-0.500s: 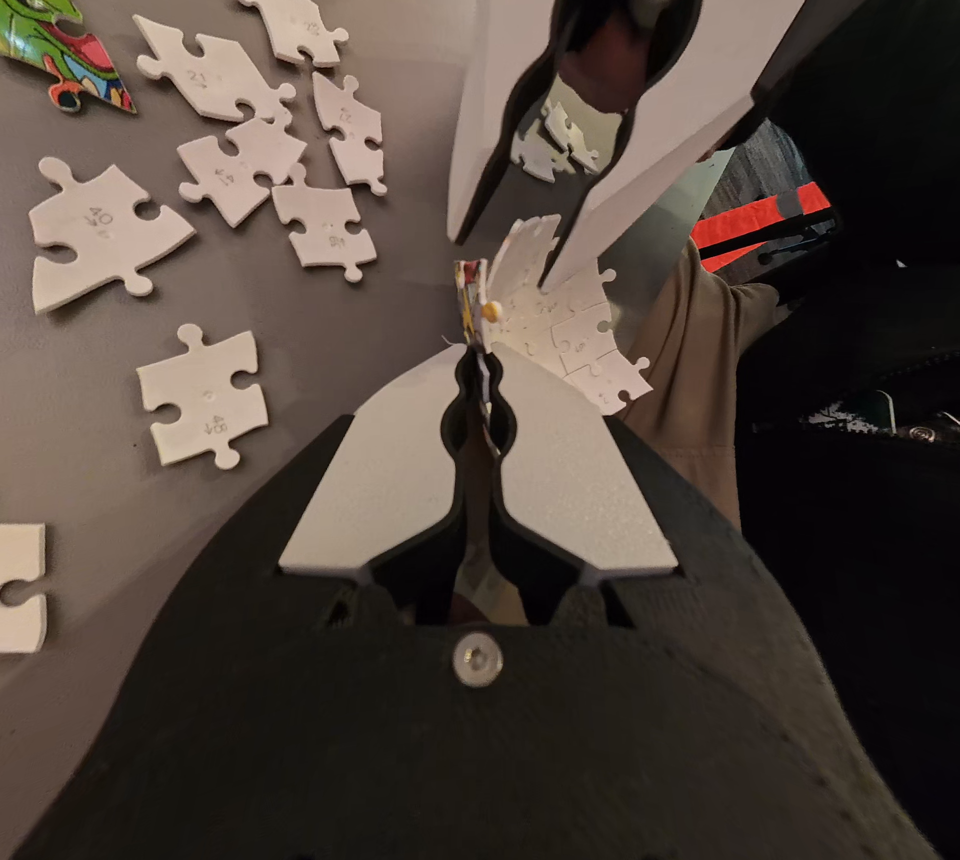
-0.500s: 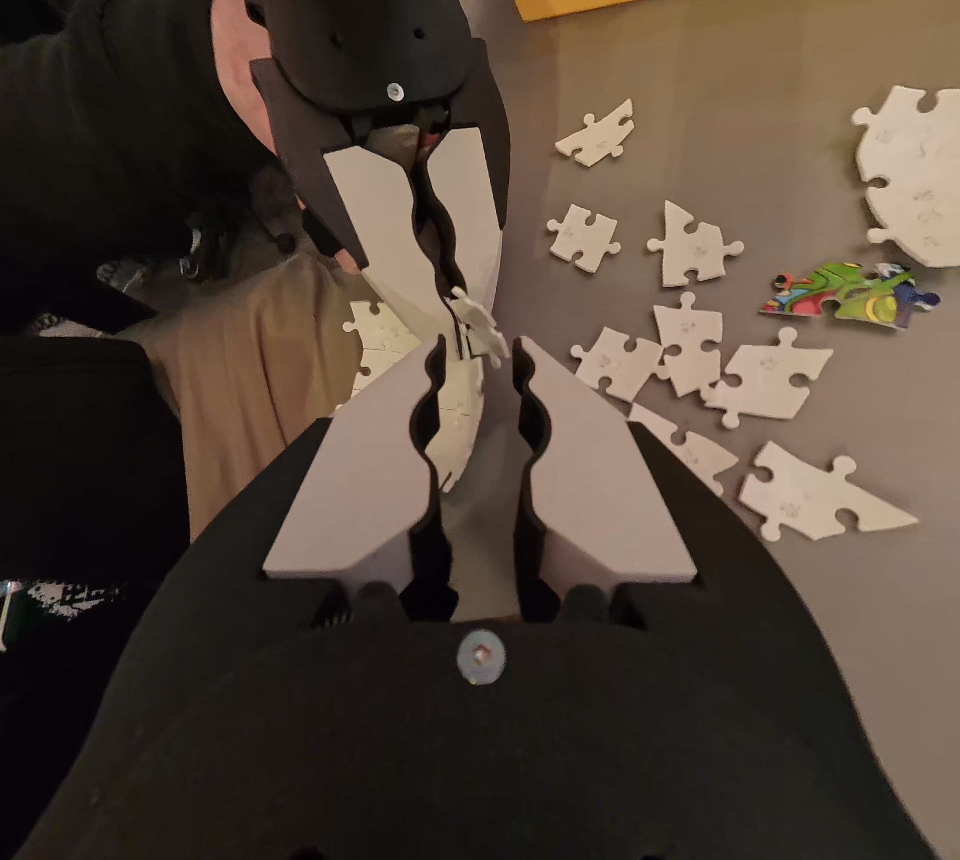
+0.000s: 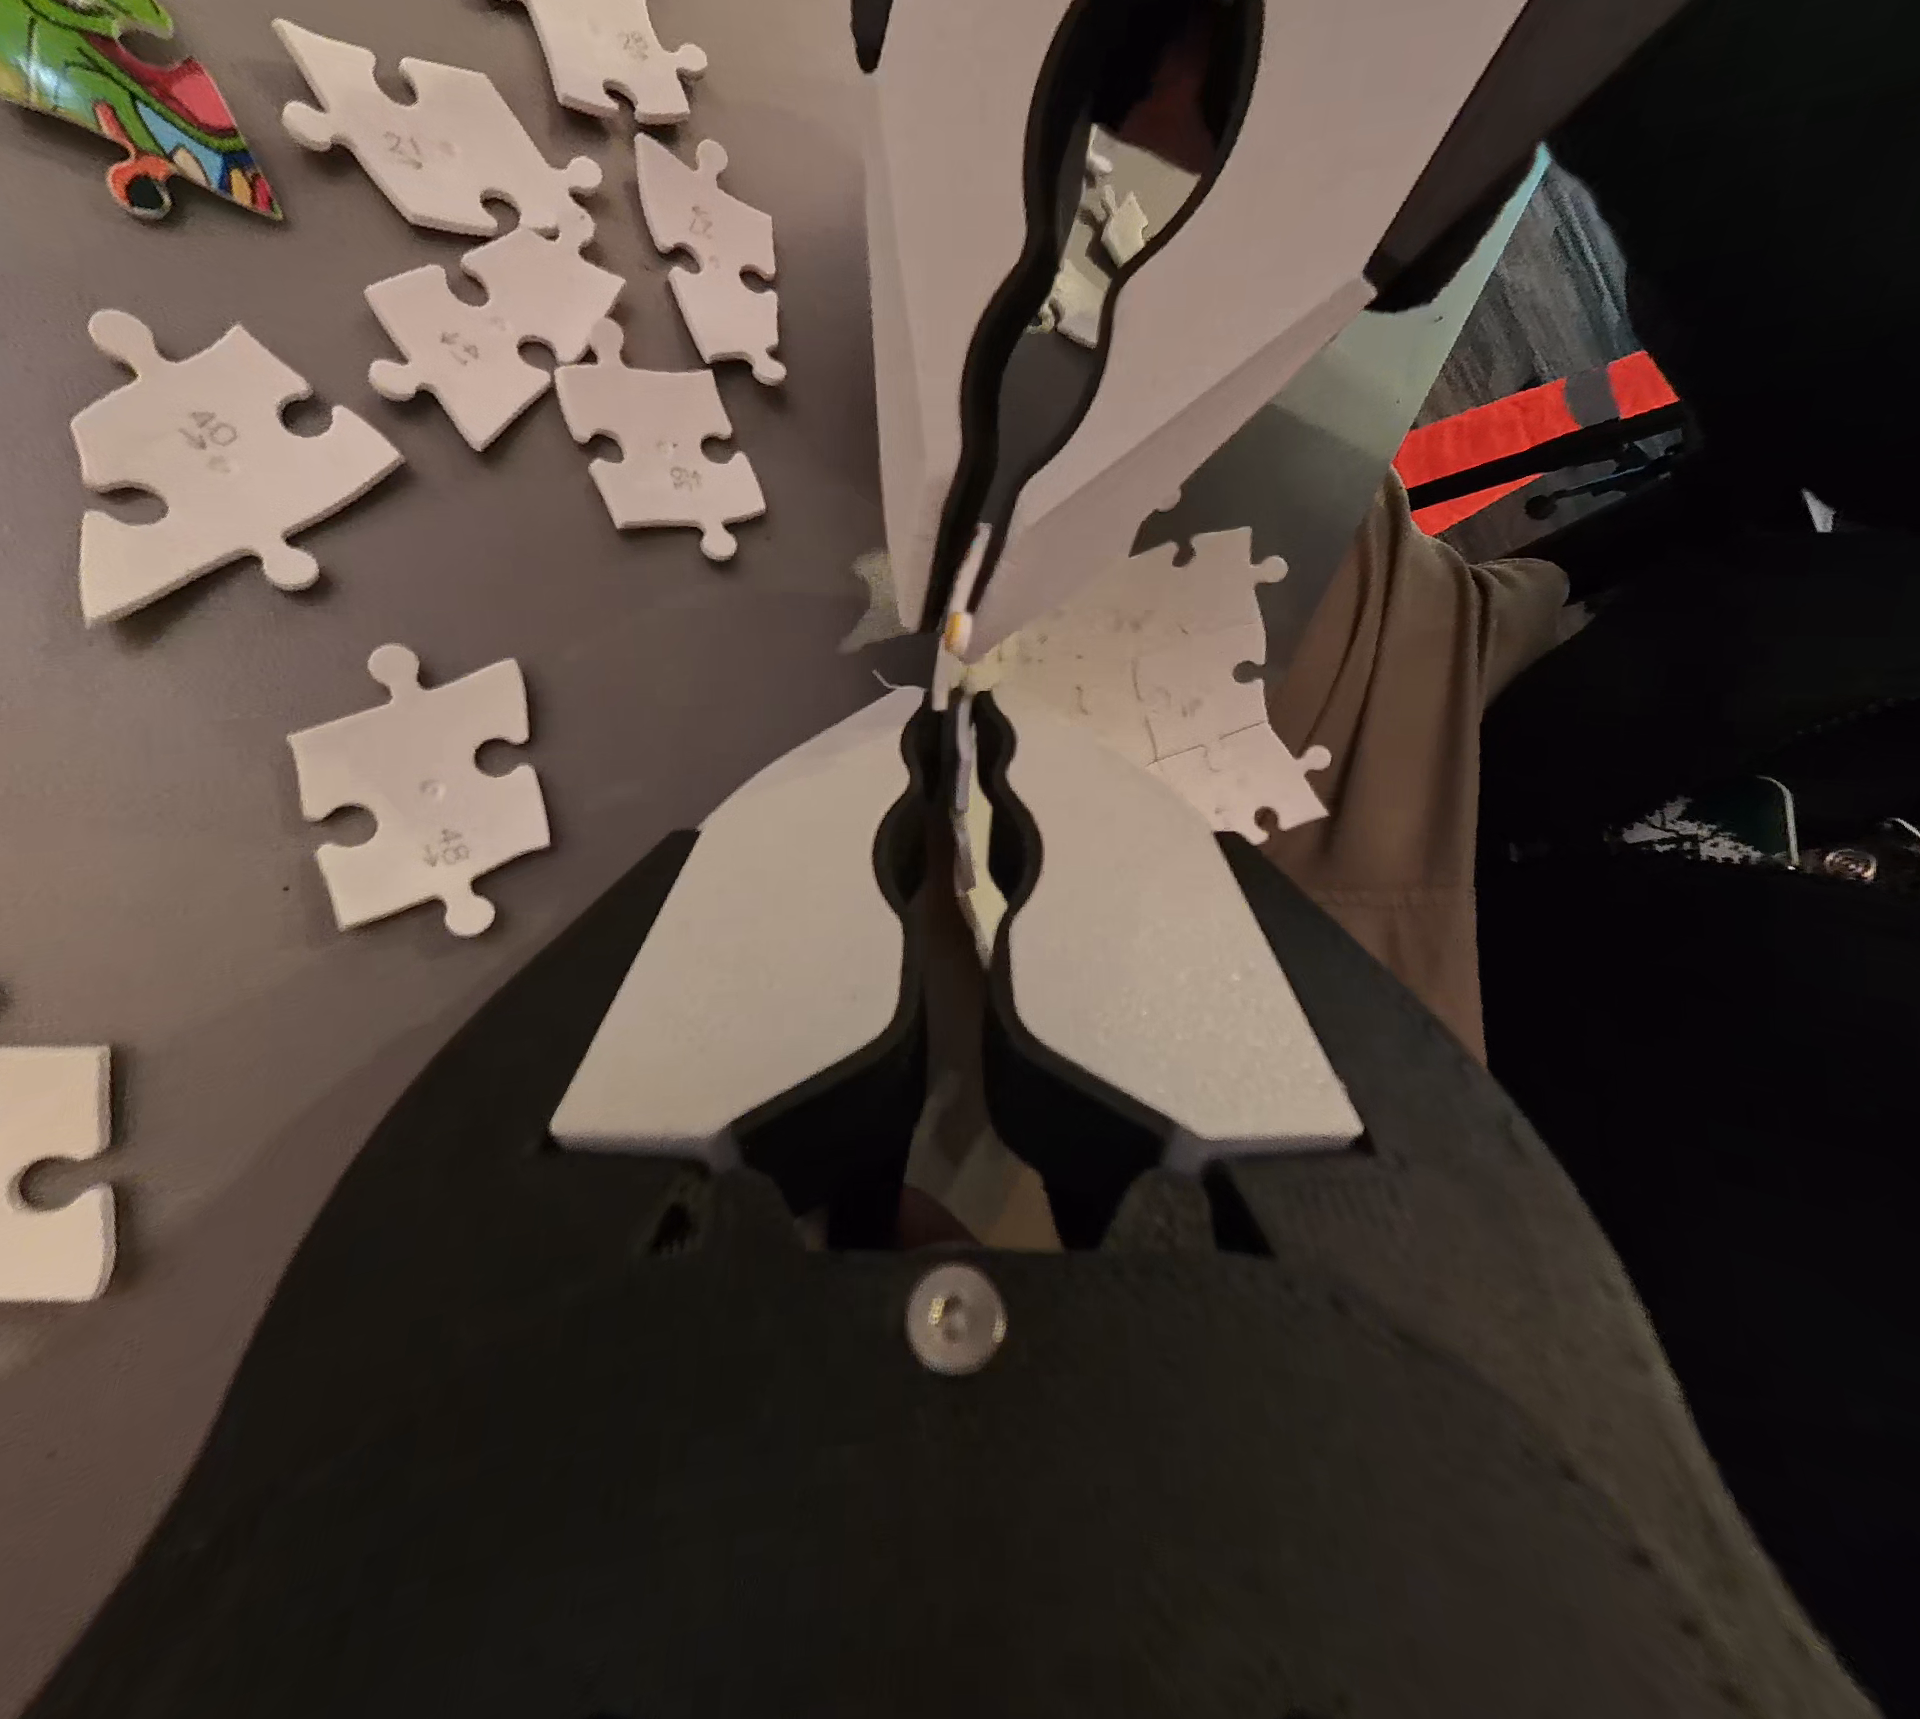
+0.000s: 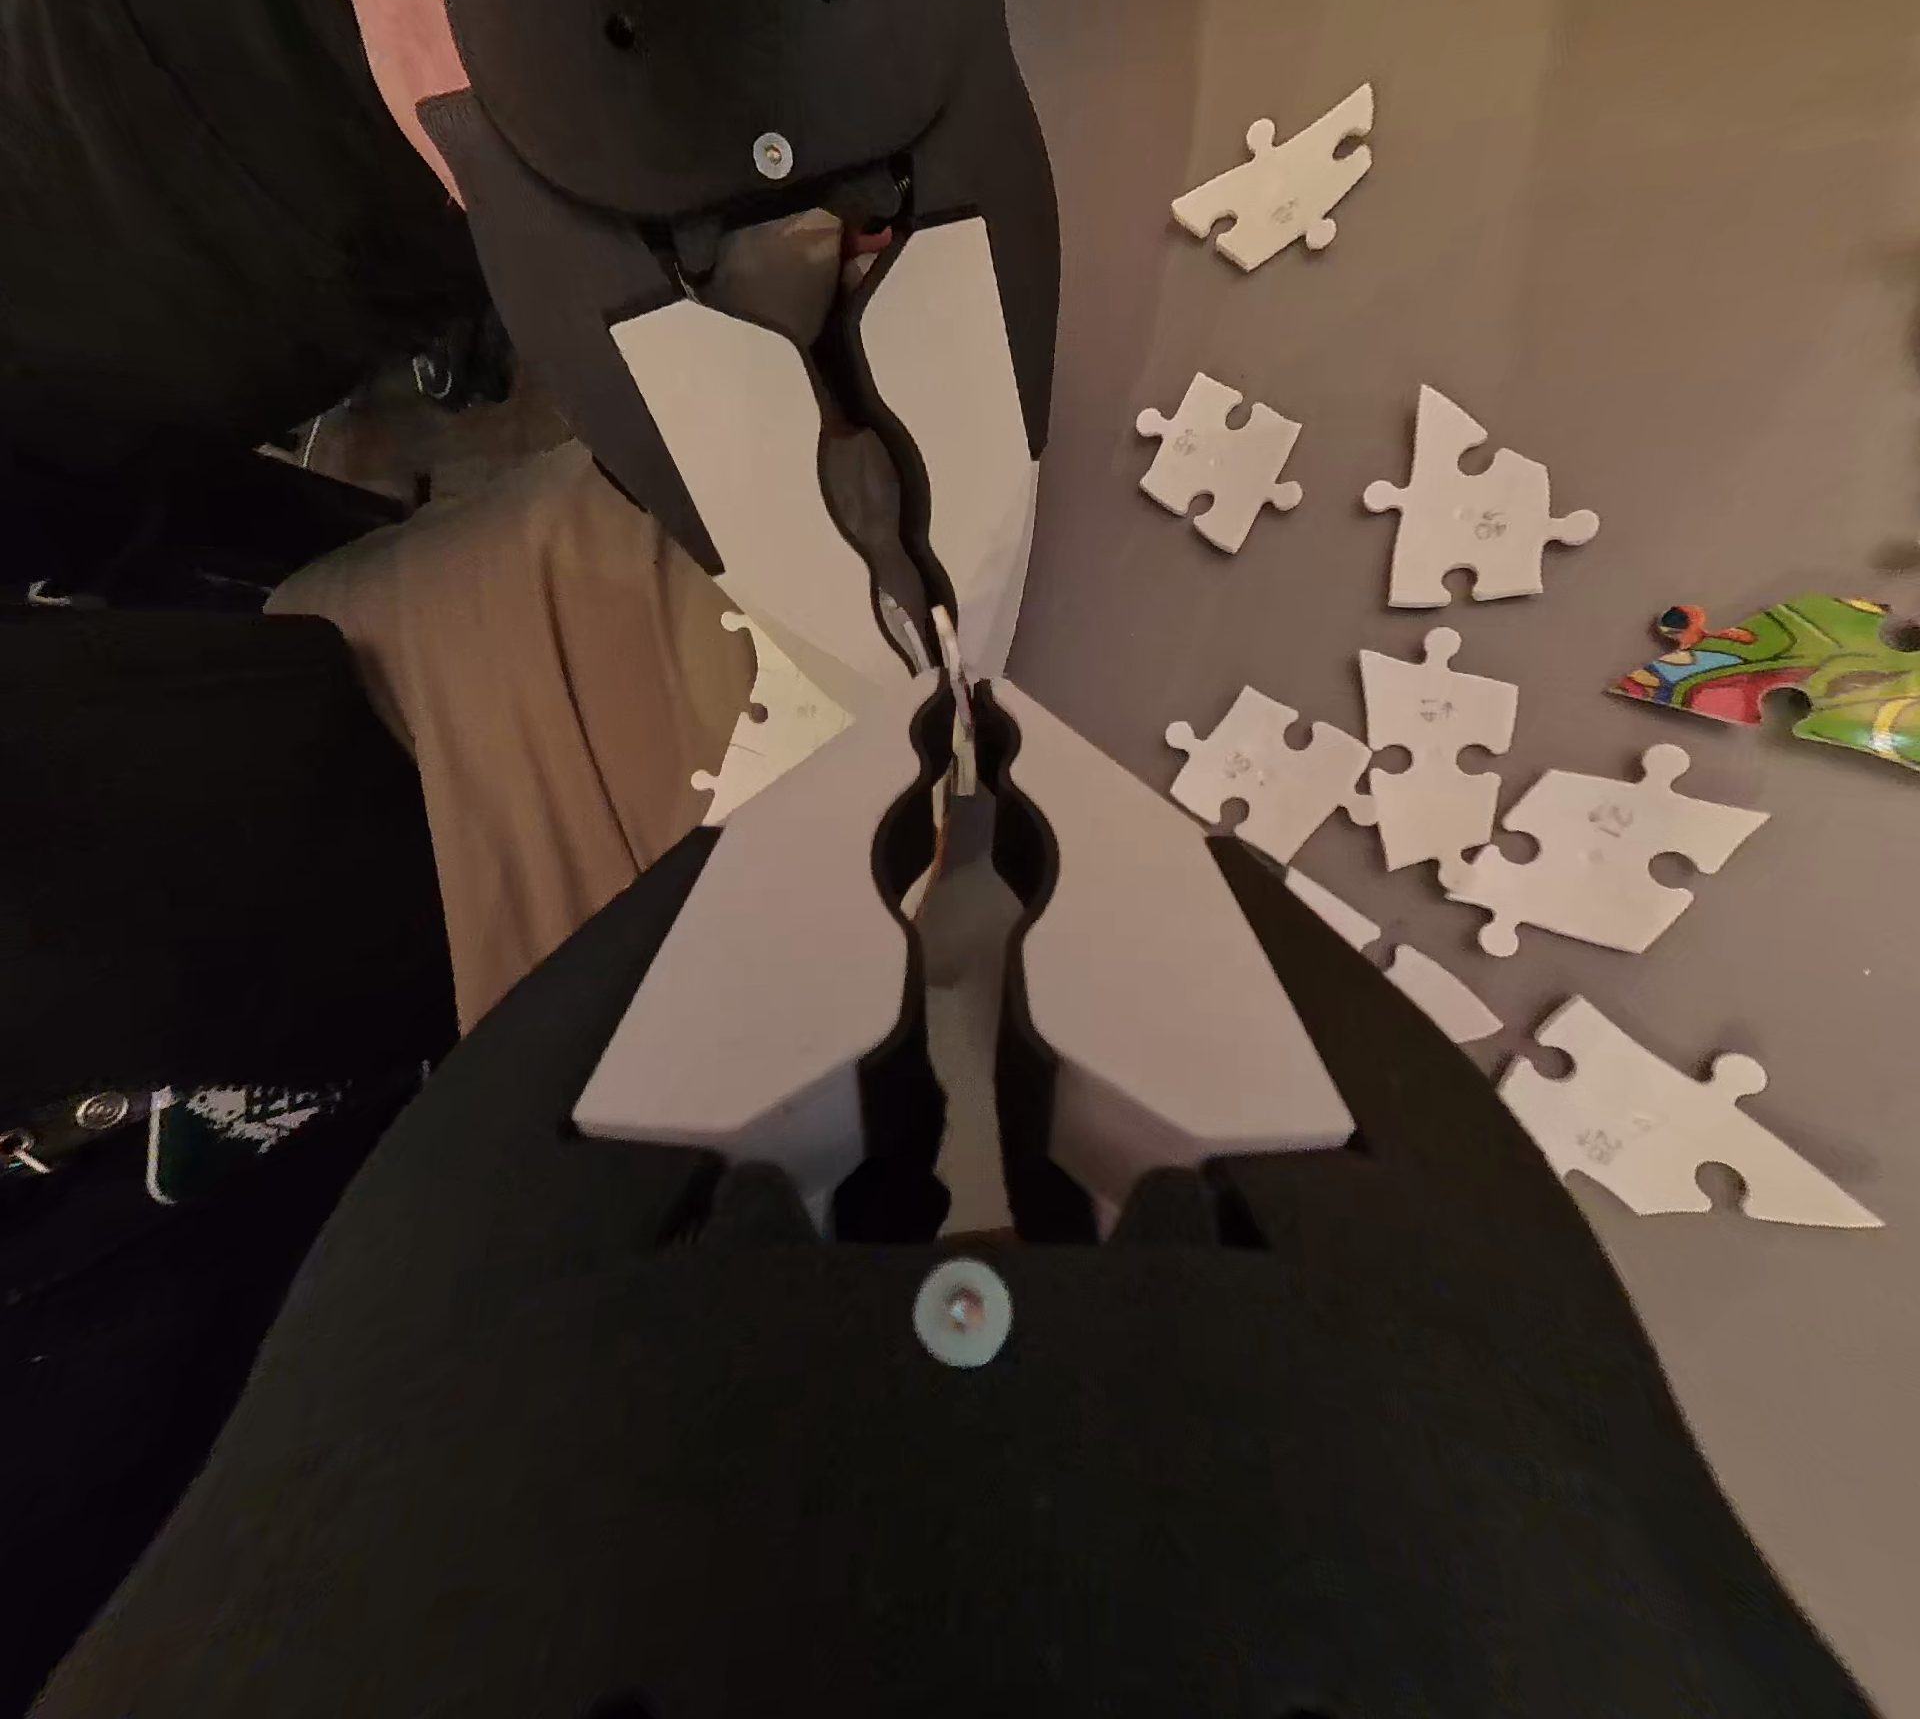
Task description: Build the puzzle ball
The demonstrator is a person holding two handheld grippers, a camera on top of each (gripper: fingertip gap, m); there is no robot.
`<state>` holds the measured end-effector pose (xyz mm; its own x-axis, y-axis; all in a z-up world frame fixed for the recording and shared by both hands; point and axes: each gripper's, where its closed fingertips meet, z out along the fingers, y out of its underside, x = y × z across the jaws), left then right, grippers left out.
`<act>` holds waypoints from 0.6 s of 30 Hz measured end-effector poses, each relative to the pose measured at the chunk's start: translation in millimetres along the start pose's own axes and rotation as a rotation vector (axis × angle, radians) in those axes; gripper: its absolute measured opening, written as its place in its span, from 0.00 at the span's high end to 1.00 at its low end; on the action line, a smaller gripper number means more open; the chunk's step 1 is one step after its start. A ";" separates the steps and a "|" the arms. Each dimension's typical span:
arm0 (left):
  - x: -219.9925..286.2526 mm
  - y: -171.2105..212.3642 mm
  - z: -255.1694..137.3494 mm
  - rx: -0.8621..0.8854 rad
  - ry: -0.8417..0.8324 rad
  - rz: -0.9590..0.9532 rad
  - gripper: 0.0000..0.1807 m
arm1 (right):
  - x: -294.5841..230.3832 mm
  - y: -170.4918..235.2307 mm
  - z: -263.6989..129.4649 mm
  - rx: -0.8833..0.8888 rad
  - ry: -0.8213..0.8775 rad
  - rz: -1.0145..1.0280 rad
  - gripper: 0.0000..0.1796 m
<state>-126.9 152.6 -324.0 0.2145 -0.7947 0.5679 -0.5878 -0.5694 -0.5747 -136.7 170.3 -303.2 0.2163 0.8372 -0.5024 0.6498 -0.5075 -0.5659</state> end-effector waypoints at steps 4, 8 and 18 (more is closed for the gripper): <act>1.9 0.0 1.2 -0.003 0.009 -0.001 0.97 | 1.0 1.0 -3.0 -0.077 -0.002 0.021 1.00; 2.1 1.3 -0.1 -0.007 0.006 0.000 0.97 | -1.2 -0.7 -6.6 -0.121 -0.010 0.013 1.00; 1.3 4.3 -0.2 -0.021 0.002 -0.006 0.96 | -5.6 -1.6 -4.4 -0.212 -0.006 -0.043 1.00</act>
<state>-129.3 149.2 -325.7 0.2164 -0.7905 0.5730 -0.6027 -0.5699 -0.5586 -135.8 167.3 -296.6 0.1813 0.8557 -0.4848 0.7972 -0.4165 -0.4370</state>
